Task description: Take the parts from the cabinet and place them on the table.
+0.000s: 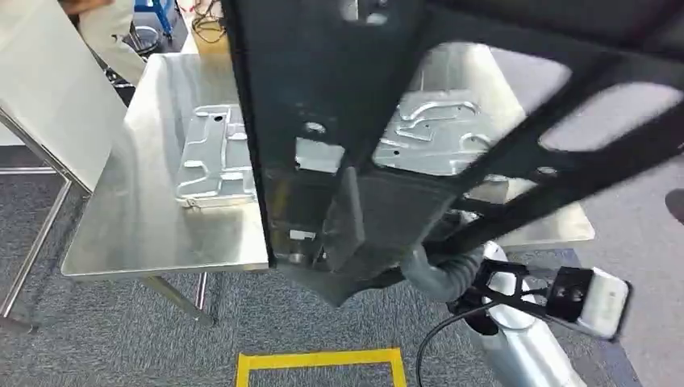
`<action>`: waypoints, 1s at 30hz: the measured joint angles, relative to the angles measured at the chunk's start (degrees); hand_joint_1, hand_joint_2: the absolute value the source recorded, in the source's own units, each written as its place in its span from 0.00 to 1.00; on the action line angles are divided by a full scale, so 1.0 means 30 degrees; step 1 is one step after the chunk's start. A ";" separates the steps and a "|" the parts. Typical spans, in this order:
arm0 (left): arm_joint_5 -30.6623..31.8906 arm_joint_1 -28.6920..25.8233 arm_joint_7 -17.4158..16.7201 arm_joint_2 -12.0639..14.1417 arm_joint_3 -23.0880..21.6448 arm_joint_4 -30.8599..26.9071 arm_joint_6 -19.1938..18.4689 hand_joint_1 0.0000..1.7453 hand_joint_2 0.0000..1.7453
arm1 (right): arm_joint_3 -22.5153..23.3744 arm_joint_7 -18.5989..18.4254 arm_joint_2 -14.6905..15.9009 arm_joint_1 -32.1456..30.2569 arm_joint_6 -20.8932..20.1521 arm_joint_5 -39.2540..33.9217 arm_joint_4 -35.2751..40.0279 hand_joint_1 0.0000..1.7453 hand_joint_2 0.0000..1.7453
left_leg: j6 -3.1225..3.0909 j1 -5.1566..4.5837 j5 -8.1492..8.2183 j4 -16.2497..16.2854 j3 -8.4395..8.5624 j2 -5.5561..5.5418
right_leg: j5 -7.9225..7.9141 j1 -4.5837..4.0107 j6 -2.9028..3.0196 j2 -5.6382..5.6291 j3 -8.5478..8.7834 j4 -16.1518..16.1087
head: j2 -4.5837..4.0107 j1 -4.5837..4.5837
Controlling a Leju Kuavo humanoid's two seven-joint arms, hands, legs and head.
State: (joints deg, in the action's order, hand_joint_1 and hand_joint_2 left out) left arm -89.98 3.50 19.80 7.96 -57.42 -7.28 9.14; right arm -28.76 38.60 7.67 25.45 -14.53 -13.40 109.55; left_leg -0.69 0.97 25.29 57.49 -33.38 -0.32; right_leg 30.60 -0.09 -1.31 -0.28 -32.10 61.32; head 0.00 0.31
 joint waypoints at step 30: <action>0.0123 0.0029 0.0219 0.0138 -0.0335 0.0007 -0.0219 0.00 1.00 | 0.1325 0.0305 0.0094 -0.2031 -0.0714 -0.0058 0.1238 1.00 1.00 | 0.0058 -0.0075 0.0044 -0.0121 0.0181 0.0219 | -0.0635 -0.0054 0.0230 -0.0174 -0.0130 -0.0591 | 0.0000 -0.0010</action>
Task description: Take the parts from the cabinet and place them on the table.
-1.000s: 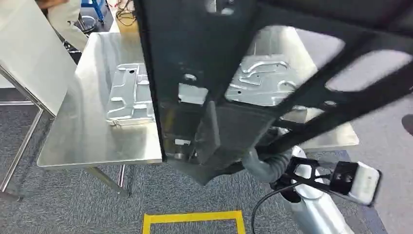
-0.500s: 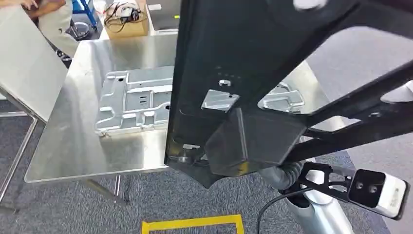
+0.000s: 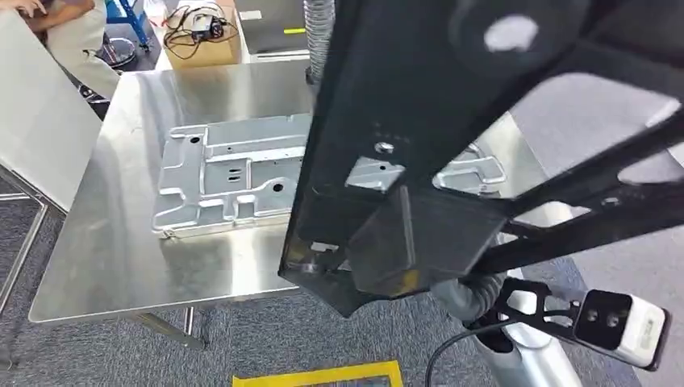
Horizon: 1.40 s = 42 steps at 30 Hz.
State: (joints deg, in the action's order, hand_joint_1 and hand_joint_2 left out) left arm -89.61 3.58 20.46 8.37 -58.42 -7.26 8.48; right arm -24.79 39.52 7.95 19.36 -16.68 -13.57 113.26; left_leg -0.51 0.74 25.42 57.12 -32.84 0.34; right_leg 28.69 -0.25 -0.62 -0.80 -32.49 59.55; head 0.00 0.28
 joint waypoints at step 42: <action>-0.0124 -0.0077 0.0517 -0.0095 -0.0022 0.0036 -0.0233 0.00 1.00 | 0.2557 -0.7127 0.1851 0.9798 0.7097 1.5143 -1.3364 1.00 1.00 | 0.0058 -0.0099 -0.0166 0.0153 -0.0298 -0.0135 | -0.1043 0.0347 -0.0305 0.0306 -0.0343 -0.0200 | 0.0000 0.0089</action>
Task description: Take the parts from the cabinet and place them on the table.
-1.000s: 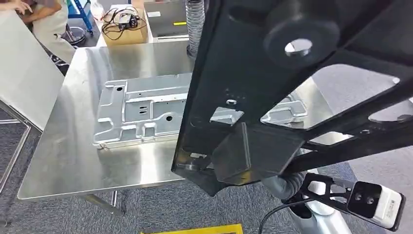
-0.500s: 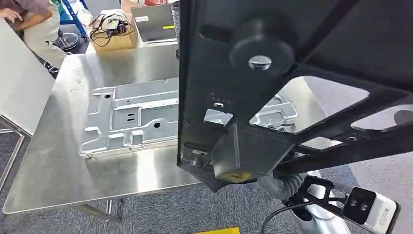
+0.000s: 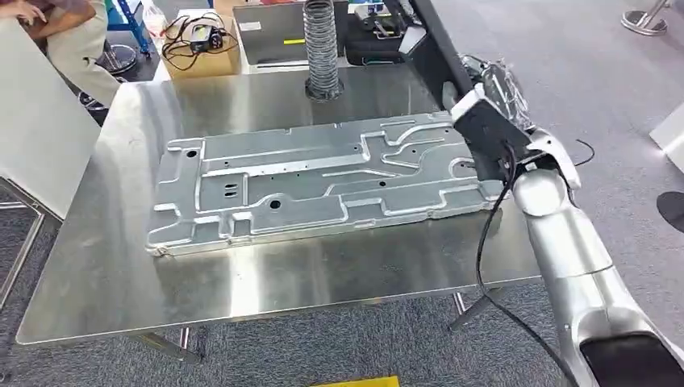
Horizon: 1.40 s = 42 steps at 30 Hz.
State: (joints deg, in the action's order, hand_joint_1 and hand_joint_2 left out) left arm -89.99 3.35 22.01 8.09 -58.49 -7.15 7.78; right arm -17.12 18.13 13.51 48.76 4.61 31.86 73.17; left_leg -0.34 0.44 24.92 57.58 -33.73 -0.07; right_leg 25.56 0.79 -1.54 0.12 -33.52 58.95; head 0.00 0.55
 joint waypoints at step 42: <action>0.0000 0.0057 0.0546 -0.0313 -0.0700 0.0000 -0.0489 0.00 1.00 | -1.2567 -0.0544 -0.6921 0.3853 0.0516 1.1558 -1.7082 1.00 1.00 | 0.0834 0.0204 0.2274 0.5960 -0.2854 0.0021 | -0.0334 -0.0118 0.0933 0.0002 0.0158 -0.0814 | 0.0000 -0.0109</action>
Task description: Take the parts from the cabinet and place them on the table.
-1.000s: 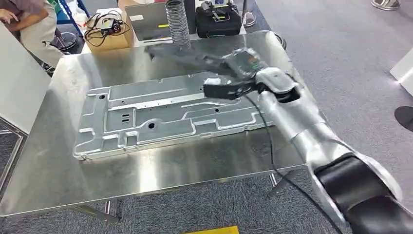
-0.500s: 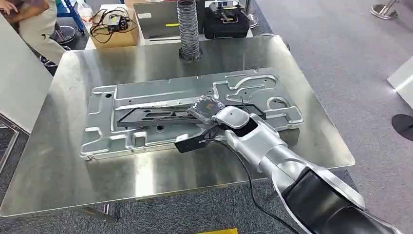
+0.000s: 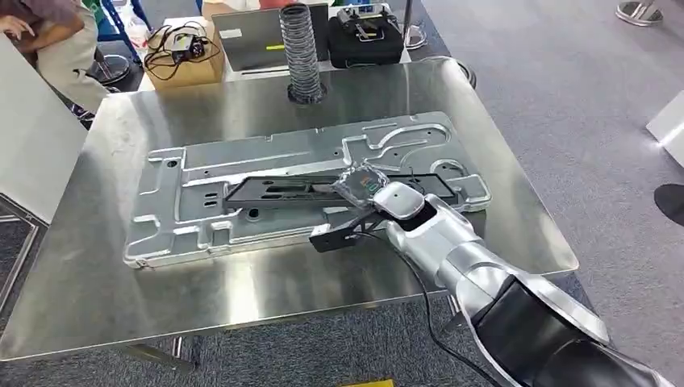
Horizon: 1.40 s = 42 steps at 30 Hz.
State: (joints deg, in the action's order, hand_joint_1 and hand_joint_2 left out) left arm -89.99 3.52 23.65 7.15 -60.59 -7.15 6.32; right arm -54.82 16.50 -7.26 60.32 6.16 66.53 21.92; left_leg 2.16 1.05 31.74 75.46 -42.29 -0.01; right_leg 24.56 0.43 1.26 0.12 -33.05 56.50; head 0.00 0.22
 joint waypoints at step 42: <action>0.0000 -0.0235 0.1552 -0.0029 0.0605 0.0007 -0.0036 0.00 0.00 | 1.3449 0.7825 0.5032 -1.3090 1.0445 -1.5424 2.6786 0.00 0.00 | -0.1014 -0.0065 -0.2195 -0.5909 0.3021 -0.0006 | 0.1494 -0.0101 -0.0944 0.0016 -0.0723 0.1840 | 0.0000 0.0015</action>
State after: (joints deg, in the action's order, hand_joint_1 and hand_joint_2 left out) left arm -89.99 2.81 28.30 7.06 -58.77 -7.13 6.21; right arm -14.47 39.98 7.84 21.05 37.50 20.26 102.28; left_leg -0.88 0.86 25.16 57.73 -33.23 -0.03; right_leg 29.04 0.13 -1.57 0.17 -35.22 62.02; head 0.00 0.26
